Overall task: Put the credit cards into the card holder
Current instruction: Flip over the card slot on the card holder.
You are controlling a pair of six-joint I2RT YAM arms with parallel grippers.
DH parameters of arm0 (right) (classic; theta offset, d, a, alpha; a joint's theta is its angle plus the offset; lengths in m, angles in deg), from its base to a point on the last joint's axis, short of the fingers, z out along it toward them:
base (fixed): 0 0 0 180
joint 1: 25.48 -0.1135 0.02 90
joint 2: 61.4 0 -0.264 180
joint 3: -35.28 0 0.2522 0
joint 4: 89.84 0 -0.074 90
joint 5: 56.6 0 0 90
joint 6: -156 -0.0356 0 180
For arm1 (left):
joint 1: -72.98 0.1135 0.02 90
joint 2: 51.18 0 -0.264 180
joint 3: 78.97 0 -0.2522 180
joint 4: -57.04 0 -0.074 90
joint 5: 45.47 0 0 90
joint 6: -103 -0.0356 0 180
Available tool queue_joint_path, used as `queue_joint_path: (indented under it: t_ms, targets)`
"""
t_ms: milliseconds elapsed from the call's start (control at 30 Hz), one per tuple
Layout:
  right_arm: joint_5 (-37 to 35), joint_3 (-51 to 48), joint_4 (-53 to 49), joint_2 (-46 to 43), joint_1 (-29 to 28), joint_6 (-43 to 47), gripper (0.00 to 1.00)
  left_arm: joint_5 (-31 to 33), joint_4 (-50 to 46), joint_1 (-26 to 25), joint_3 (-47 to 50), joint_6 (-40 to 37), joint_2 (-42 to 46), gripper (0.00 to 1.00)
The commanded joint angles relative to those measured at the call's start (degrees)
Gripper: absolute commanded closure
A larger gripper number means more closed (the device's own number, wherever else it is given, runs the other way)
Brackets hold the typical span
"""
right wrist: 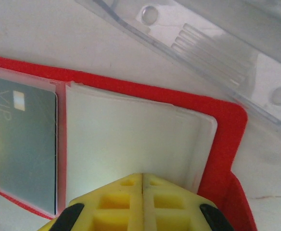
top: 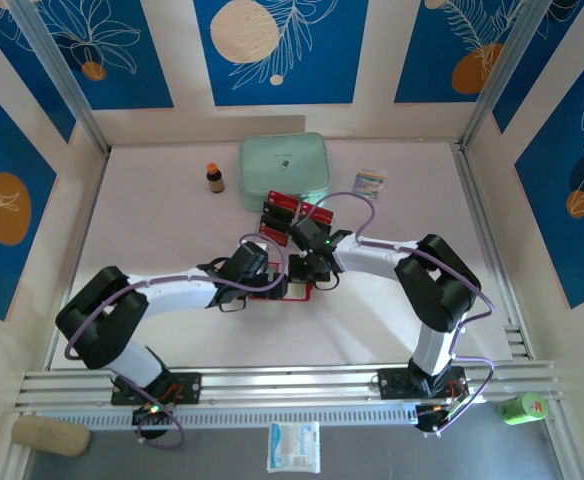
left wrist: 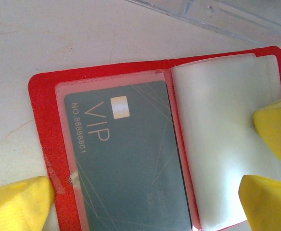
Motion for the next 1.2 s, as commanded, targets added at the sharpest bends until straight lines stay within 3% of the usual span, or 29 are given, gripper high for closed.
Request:
queue_joint_path:
  t_ms: [0,633,867,1100,1167]
  targets:
    - [2.6,0.8,0.5,0.9,-0.3,0.1,1.0,0.1,-3.2,-0.3,1.2,-0.9,0.1,0.0]
    - [7.5,2.1,2.1,2.1,-0.4,-1.8,1.0,0.1,-2.3,-0.3,1.9,-1.1,-1.2,0.01]
    - [9.0,2.4,2.5,0.9,0.2,-2.6,1.0,-0.9,-0.8,-0.3,2.8,-1.7,-1.7,0.14]
    - [8.8,0.7,2.4,-3.2,1.9,-4.1,1.0,-1.3,-0.1,-0.3,3.5,-1.3,-1.5,0.16]
    - [9.1,-0.8,3.2,-4.6,2.8,-5.2,0.94,-1.3,0.1,-0.3,3.7,-1.3,-1.4,0.17]
